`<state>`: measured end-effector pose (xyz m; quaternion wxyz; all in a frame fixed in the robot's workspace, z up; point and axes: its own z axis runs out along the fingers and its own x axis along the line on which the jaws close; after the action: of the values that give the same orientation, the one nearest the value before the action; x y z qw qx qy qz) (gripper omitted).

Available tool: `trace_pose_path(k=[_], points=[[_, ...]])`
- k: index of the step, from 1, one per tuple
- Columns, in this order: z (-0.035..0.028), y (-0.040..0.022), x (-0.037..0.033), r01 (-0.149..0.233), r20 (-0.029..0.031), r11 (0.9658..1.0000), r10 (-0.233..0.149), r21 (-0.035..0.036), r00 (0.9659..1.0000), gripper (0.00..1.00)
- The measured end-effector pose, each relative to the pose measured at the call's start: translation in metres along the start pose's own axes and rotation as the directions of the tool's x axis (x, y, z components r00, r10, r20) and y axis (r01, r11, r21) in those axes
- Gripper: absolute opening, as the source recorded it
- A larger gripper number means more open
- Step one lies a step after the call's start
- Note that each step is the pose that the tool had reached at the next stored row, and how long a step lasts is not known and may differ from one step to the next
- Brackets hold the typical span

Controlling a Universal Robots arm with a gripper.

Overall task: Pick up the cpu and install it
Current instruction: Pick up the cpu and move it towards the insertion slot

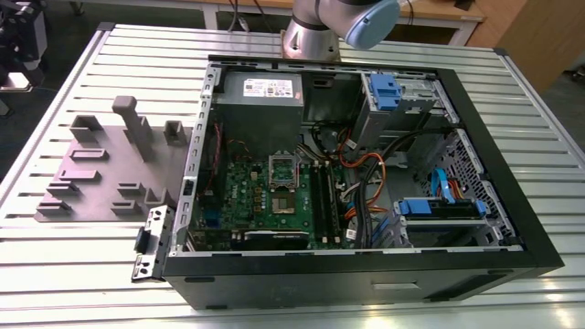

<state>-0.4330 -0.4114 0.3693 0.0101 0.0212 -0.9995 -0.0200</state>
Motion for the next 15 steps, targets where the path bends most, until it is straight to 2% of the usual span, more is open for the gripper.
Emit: trace_pose_path(k=[15], points=[[-0.0135,0.0005,0.0003,0.000,0.0000,1.0000,0.000,-0.0001,1.0000,0.45]])
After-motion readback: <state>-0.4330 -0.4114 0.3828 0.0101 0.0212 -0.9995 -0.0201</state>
